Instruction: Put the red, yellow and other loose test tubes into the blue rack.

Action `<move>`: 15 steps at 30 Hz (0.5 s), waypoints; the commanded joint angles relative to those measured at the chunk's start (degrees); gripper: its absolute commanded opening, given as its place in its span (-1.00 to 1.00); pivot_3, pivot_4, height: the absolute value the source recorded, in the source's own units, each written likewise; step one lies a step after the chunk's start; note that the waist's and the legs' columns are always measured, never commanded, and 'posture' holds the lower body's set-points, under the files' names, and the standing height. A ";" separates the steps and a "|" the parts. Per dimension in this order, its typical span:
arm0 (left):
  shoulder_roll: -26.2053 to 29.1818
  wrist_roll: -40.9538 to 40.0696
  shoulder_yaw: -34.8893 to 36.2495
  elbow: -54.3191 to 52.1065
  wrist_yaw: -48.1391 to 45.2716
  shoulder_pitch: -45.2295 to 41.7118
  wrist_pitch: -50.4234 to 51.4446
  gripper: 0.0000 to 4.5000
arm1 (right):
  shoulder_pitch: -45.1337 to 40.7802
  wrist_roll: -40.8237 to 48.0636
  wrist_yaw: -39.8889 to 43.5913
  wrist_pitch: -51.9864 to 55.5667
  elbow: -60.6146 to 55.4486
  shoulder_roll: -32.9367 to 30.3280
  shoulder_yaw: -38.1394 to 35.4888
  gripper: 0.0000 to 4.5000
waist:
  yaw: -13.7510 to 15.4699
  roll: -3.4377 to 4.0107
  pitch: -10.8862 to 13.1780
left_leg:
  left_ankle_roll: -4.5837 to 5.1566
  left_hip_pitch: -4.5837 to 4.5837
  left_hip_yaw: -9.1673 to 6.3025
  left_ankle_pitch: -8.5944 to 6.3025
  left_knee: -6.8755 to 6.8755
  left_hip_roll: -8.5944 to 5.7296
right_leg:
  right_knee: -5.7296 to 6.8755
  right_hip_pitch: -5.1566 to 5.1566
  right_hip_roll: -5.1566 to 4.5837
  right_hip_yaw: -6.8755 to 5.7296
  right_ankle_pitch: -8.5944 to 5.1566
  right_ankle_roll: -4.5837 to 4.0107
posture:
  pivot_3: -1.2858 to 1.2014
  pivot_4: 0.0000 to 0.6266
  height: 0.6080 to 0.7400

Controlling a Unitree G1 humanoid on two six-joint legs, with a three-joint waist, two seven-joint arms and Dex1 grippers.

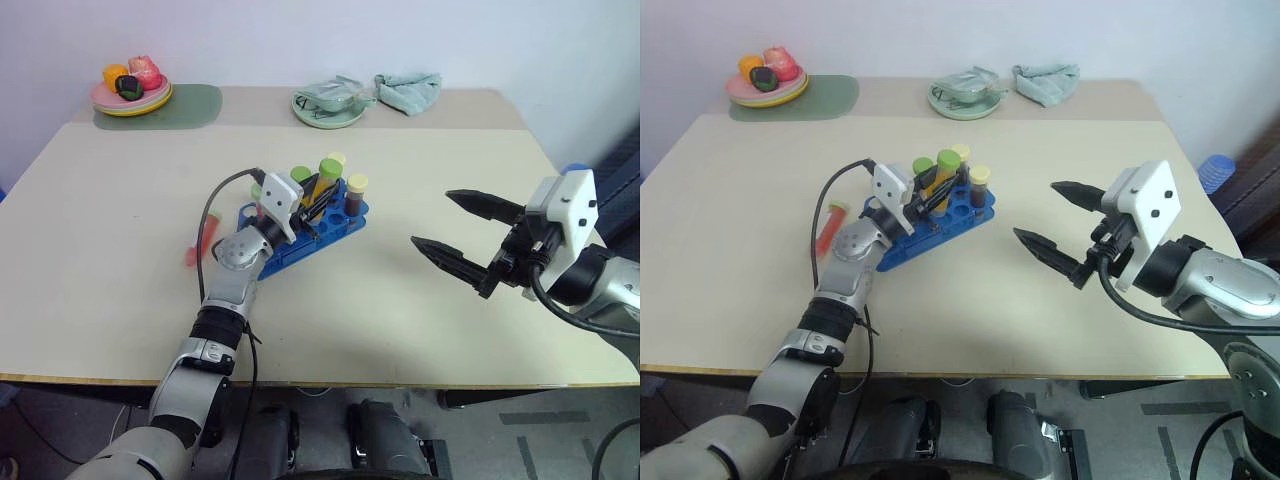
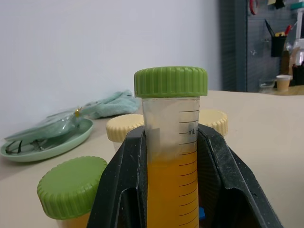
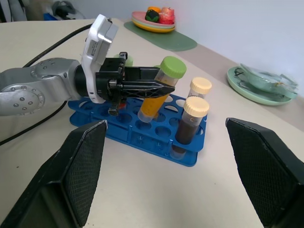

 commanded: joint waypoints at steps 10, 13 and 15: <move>-1.68 -2.53 1.19 10.59 -7.26 1.16 -5.26 -0.64 | 7.93 2.16 -0.80 -1.37 -2.61 1.48 -5.50 0.83 | 0.17 0.04 -0.03 | 0.01 0.00 0.00 -0.01 -0.04 0.00 | -0.06 0.00 -0.01 0.00 0.00 0.00 | 0.03 -0.52 1.00; -2.07 -1.32 1.07 12.93 -6.44 0.69 -7.25 -0.64 | 11.17 3.50 -0.83 -1.46 -2.92 2.08 -7.84 0.83 | 0.47 0.13 -0.10 | 0.01 0.02 0.01 -0.01 -0.07 0.00 | -0.07 0.02 -0.01 0.01 0.00 0.00 | 0.03 -0.52 1.00; -2.38 -1.08 1.38 13.49 -6.06 0.71 -8.12 -0.64 | 13.16 3.97 -0.68 -1.86 -3.17 2.35 -9.30 0.83 | 0.70 0.22 -0.17 | 0.03 0.05 0.01 -0.02 -0.07 0.00 | -0.13 0.09 -0.01 0.00 0.00 0.01 | 0.03 -0.52 1.00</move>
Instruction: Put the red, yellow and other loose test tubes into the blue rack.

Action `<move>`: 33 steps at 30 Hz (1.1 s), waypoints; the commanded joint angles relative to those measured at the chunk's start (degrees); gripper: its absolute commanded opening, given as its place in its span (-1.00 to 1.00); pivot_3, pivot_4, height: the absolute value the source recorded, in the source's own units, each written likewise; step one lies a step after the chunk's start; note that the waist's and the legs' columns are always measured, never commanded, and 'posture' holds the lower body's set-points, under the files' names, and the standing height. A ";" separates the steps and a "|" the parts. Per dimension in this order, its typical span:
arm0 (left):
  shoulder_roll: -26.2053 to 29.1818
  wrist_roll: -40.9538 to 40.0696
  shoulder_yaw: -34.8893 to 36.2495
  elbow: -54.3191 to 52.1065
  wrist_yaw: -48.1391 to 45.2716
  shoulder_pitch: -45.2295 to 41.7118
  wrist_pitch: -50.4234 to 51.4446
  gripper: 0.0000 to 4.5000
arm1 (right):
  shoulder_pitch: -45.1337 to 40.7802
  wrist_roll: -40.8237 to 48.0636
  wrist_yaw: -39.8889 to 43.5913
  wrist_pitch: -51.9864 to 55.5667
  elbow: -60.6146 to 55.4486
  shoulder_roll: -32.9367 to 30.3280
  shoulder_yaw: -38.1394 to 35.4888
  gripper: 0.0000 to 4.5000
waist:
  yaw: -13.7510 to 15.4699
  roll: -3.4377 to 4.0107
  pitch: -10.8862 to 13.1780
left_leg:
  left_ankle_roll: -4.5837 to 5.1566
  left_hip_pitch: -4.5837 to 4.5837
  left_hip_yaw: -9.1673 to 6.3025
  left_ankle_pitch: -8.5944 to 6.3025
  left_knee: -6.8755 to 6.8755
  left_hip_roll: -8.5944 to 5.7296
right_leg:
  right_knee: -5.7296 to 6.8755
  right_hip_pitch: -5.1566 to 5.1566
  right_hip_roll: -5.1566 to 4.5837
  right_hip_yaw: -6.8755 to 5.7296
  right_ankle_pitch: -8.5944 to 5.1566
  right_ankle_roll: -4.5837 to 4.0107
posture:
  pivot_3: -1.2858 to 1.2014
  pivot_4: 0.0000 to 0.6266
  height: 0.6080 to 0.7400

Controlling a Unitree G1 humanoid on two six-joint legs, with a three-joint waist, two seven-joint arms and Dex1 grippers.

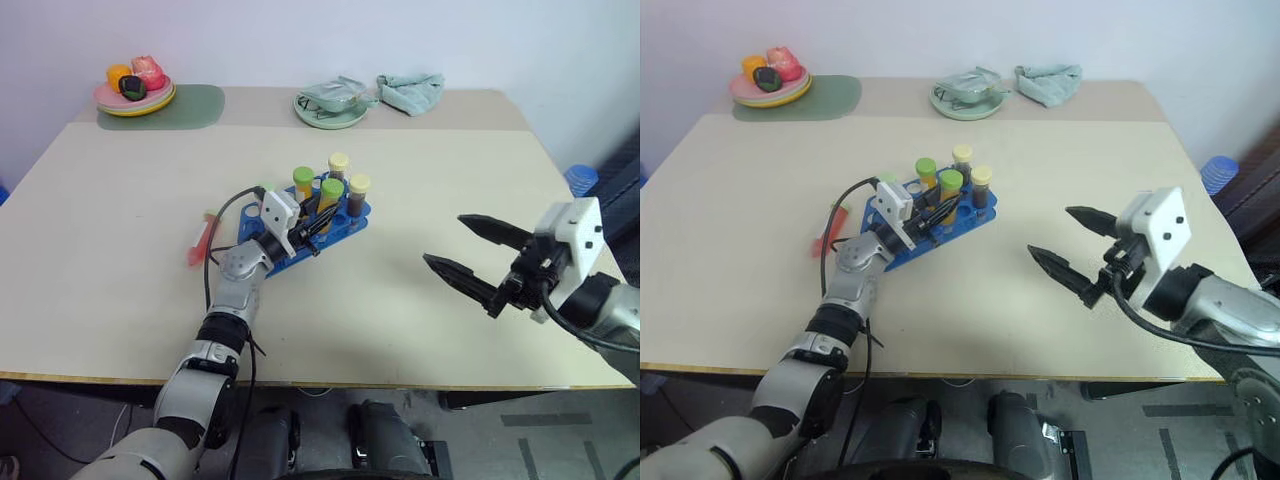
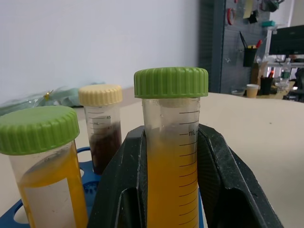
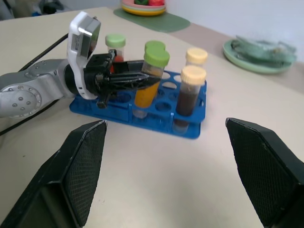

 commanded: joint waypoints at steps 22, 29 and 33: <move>1.88 -19.19 10.78 -28.28 9.39 -5.36 23.01 0.85 | 1.56 -4.60 3.90 -8.98 2.92 2.84 3.82 0.83 | 0.44 0.02 -0.02 | 0.05 0.23 -0.02 -0.03 -0.29 0.02 | -0.51 0.34 0.01 -0.01 0.03 0.08 | 0.03 -0.52 1.00; 14.50 -10.69 16.86 -22.77 34.98 -15.39 45.52 0.85 | -5.43 -8.24 7.89 -11.95 9.58 3.98 10.73 0.83 | -0.03 0.04 -0.03 | 0.00 0.31 -0.02 0.00 -0.48 0.00 | -0.57 0.31 0.13 0.02 0.03 0.10 | 0.03 -0.52 1.00; 22.60 -13.18 18.80 -23.11 36.10 -17.20 63.63 0.85 | -8.94 -9.72 8.82 -12.54 11.75 5.15 14.39 0.83 | 0.14 -0.13 0.07 | -0.26 0.20 -0.03 0.15 -0.54 0.00 | -0.54 0.12 0.17 0.04 0.03 0.09 | 0.03 -0.52 1.00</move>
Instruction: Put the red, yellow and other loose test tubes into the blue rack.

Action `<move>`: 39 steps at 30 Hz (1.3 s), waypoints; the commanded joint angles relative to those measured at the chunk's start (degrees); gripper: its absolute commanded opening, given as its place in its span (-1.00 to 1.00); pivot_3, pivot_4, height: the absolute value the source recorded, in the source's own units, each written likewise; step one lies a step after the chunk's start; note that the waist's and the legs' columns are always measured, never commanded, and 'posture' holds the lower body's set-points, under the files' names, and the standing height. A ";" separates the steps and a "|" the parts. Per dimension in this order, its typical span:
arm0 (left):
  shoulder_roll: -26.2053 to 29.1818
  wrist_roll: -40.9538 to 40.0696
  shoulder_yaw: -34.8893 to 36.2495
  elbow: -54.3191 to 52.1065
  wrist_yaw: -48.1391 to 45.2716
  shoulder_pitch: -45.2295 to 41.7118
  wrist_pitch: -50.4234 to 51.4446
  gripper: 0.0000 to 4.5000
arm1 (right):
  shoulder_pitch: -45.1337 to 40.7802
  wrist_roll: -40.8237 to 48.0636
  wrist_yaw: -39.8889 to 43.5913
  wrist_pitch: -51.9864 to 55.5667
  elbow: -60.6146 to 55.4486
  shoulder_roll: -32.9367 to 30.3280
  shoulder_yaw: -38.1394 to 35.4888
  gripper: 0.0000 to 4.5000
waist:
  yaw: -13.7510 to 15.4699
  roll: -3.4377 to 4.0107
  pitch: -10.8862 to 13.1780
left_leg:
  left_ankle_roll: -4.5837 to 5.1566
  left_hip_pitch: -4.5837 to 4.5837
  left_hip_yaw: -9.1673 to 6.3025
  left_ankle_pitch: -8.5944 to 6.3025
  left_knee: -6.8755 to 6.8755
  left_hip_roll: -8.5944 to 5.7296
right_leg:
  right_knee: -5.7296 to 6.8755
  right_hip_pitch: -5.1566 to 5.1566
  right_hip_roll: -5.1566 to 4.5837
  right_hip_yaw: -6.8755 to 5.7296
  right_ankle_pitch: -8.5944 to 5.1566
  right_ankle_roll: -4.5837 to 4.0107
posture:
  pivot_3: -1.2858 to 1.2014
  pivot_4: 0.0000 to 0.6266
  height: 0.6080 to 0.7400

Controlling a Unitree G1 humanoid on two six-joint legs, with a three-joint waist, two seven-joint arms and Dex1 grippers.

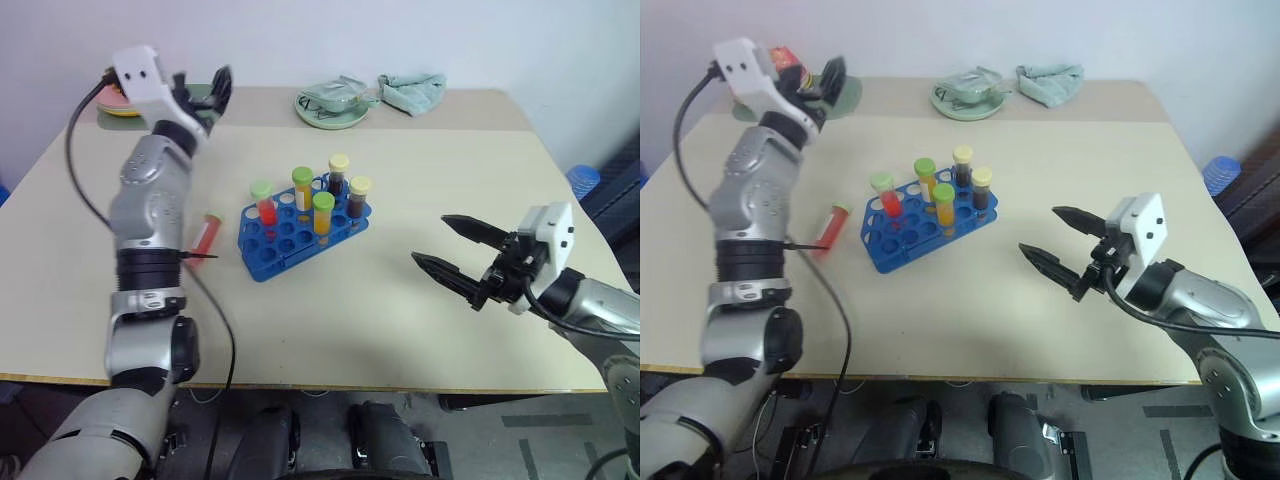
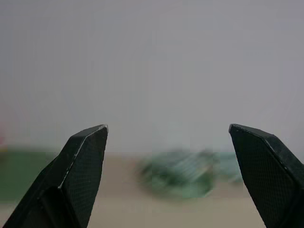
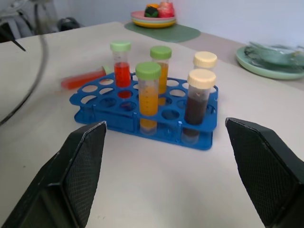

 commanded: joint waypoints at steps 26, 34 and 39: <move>15.47 6.19 -26.35 21.47 -21.10 -17.30 60.12 0.85 | -3.64 -6.29 8.42 -4.91 3.01 0.40 6.89 0.83 | 0.26 -0.19 0.12 | -0.24 -0.76 -0.05 0.14 0.04 -0.11 | 0.06 -0.70 -0.12 -0.02 0.00 0.00 | 0.03 -0.52 1.00; 11.79 11.64 -26.37 32.73 -19.12 -22.68 55.23 0.85 | -2.94 -7.76 12.54 -8.05 1.56 -1.89 7.17 0.83 | -0.01 -0.19 0.12 | -0.32 -0.83 -0.04 0.19 0.10 -0.11 | 0.27 -0.87 -0.11 0.00 0.01 0.00 | 0.03 -0.52 1.00; 10.47 15.46 -28.46 39.22 -21.34 -25.63 49.66 0.85 | -3.74 -8.25 12.07 -7.97 1.13 -1.09 7.93 0.83 | 0.30 -0.20 0.12 | -0.32 -0.85 -0.04 0.19 0.16 -0.11 | 0.29 -0.88 -0.12 0.00 0.01 0.00 | 0.03 -0.52 1.00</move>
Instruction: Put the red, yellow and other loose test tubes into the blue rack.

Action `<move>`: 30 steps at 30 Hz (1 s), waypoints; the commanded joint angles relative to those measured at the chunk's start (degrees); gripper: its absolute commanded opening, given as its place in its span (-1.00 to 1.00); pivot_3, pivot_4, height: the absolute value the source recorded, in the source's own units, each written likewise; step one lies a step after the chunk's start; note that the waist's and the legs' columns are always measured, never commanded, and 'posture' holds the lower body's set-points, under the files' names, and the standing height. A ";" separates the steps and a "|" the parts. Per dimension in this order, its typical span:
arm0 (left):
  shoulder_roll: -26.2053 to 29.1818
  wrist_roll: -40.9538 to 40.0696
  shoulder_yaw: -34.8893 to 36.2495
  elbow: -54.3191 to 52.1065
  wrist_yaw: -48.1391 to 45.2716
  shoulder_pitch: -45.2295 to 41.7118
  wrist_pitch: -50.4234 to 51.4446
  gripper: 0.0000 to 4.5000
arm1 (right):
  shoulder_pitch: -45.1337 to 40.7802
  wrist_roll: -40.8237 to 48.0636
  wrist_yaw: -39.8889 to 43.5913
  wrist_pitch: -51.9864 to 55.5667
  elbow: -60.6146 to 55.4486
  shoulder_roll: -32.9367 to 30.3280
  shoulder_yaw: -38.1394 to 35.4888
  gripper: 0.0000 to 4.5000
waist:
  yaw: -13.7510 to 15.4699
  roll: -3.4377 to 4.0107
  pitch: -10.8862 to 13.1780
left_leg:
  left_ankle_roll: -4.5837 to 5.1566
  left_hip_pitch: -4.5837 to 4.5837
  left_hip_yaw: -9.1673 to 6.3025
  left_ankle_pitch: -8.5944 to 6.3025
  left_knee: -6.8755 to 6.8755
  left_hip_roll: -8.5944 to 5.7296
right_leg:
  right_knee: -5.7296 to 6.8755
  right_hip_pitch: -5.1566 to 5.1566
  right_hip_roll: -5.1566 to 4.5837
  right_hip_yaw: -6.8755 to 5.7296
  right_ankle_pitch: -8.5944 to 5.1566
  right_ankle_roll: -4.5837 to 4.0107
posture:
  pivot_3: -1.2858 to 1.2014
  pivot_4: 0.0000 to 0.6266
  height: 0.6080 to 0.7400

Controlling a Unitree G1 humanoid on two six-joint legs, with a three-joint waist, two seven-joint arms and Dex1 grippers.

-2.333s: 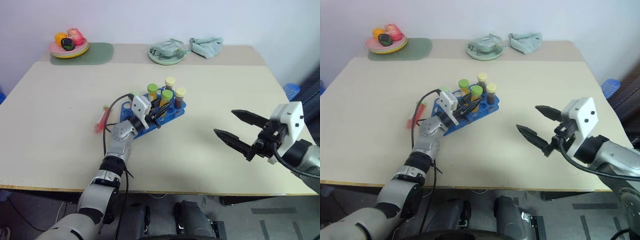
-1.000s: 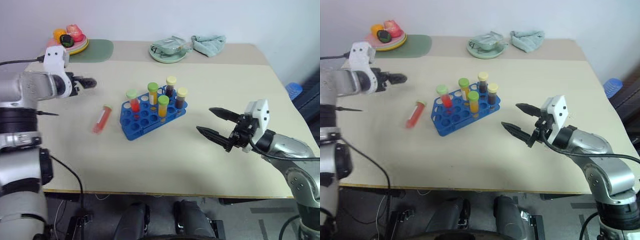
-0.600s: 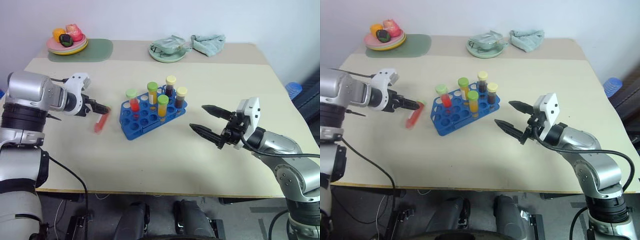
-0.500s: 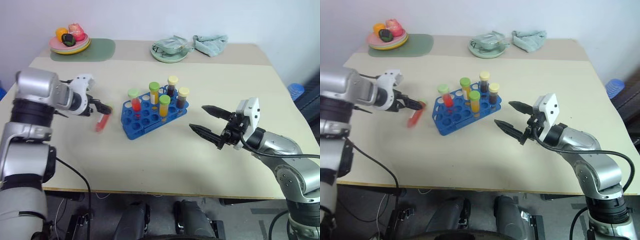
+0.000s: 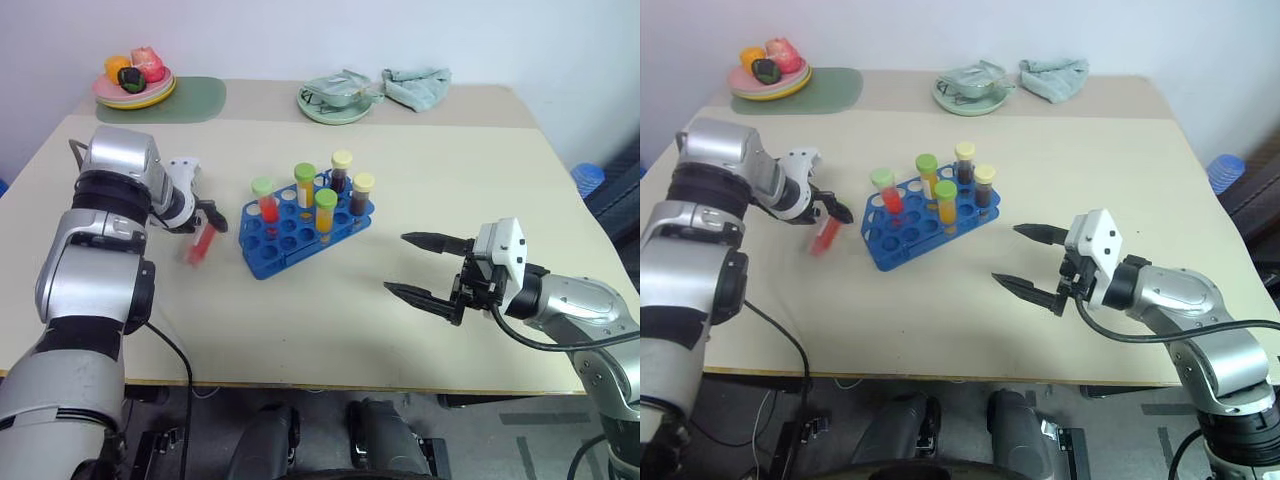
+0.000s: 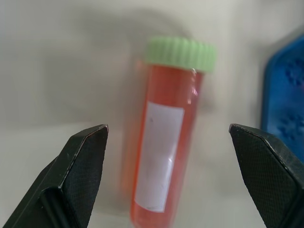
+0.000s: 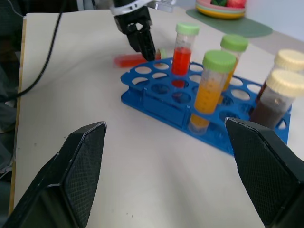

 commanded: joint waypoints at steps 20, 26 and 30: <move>-1.86 12.50 -0.54 13.62 -12.03 -4.94 -13.49 -0.60 | -0.67 -0.58 -2.03 0.06 -3.33 0.75 -1.01 0.83 | -0.09 0.00 0.00 | 0.05 -0.03 0.00 -0.04 0.28 -0.01 | 0.31 -0.02 -0.01 0.01 0.00 0.00 | 0.03 -0.52 1.00; 4.72 3.54 6.29 -11.38 -19.69 -0.88 -2.47 -0.60 | -0.89 -0.17 -1.49 0.35 -2.33 0.37 -1.90 0.83 | -0.30 -0.09 0.06 | 0.05 -0.27 0.00 -0.04 0.42 0.01 | 0.47 -0.27 -0.01 0.01 0.00 0.00 | 0.03 -0.52 1.00; 7.04 -4.12 16.37 -40.13 -19.79 10.47 -2.00 -0.60 | -2.51 0.12 -0.51 0.58 -0.58 0.40 -1.77 0.83 | -0.59 0.01 0.01 | 0.05 -0.23 0.01 -0.05 0.42 0.00 | 0.50 -0.26 -0.07 0.09 0.00 0.00 | 0.03 -0.52 1.00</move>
